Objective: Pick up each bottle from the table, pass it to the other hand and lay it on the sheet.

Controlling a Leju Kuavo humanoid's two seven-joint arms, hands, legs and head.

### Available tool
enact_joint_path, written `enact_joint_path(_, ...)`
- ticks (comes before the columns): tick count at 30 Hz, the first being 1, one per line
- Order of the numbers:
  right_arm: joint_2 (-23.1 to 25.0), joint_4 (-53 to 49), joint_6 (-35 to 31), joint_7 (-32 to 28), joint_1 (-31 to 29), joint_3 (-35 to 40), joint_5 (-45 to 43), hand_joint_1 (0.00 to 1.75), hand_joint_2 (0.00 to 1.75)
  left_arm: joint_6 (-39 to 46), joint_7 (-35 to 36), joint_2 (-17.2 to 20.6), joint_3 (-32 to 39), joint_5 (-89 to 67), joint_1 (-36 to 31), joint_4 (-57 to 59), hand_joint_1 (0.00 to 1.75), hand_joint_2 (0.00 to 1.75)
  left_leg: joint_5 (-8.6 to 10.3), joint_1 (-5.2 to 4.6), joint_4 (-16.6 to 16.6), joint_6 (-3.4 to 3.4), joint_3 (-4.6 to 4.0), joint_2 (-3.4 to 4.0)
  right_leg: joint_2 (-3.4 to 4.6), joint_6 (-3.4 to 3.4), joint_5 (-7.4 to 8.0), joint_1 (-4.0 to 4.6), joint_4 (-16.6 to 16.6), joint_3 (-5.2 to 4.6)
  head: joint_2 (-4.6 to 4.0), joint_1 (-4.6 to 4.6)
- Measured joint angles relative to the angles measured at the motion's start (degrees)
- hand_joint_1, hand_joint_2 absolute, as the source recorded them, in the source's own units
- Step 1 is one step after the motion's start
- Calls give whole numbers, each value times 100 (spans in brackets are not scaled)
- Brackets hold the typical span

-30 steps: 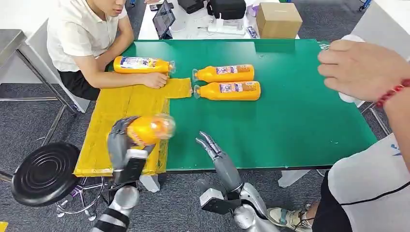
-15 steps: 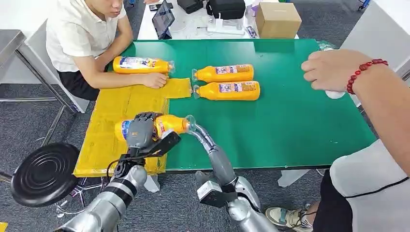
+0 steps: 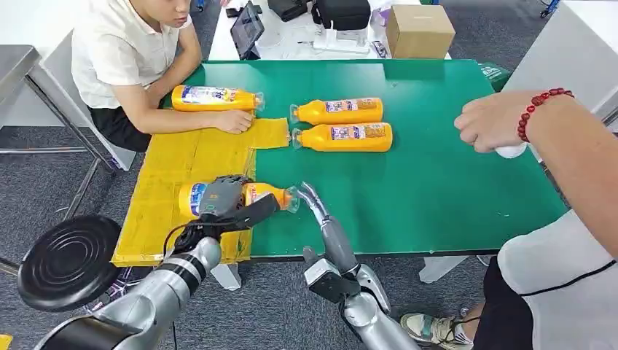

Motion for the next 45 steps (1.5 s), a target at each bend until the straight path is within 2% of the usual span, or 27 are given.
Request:
enact_joint_path(2, 11, 29, -11, 0, -12, -9, -70, 0, 0, -368, 129, -15, -9, -20, -51, 87, 0, 175, 0, 0, 0, 0, 3, 5, 6, 0, 1, 0, 0, -1, 0, 0)
enact_joint_path(8, 31, 118, -53, -2, -24, -20, -151, 0, 0, -723, 331, -44, -66, -182, -149, 201, 0, 175, 0, 0, 0, 0, 5, 0, 2, 0, 0, 1, 2, 3, 0, 0)
enact_joint_path(17, 33, 258, -144, -2, -23, -20, -175, 0, 0, -780, 372, -46, -162, -204, -166, 212, 0, 175, 1, 0, 0, 0, 8, -1, 2, -1, 0, 0, 3, 6, 0, 0)
enact_joint_path(20, 33, 304, -229, -2, -22, -20, -175, 0, 0, -691, 200, -48, -164, -127, -160, 212, 0, 175, 1, -1, 0, 0, 8, -1, 2, -1, 0, 0, 2, 6, 0, 0)
enact_joint_path(25, 31, 372, -330, -2, -12, -20, -177, 0, 0, 37, -373, -107, -153, 185, 42, 79, 0, 175, 1, 0, 0, 0, 3, 0, 2, -1, 0, 0, 3, 0, 0, 2)
enact_joint_path(30, 28, 418, -420, -4, -10, -20, -105, 0, 0, 147, -621, -146, -136, 462, 169, -20, 0, 175, 1, 0, 0, -1, -4, 1, 2, -1, 0, 0, 2, -9, 0, 0)
enact_joint_path(32, 20, 433, -539, -4, 9, -20, -53, 0, 0, 156, -980, -184, -75, 855, 290, -191, 0, 175, 0, 0, 0, -1, -5, 0, 2, 0, 0, 0, 2, -9, 0, -2)
enact_joint_path(36, -26, 431, -656, -4, 90, -22, -53, 0, 0, 486, -1143, -210, -105, 1071, 604, -757, 0, 175, 0, 0, 0, -1, -8, 3, 4, 0, 0, 0, 1, -14, 0, 0)
enact_joint_path(45, -122, 428, -806, -7, 159, -24, -38, 0, 0, -67, -1468, -197, -691, 1910, 1203, -2140, 0, 175, 0, -1, 0, 0, -12, 0, 2, 0, 0, 0, 0, -15, 0, 0)
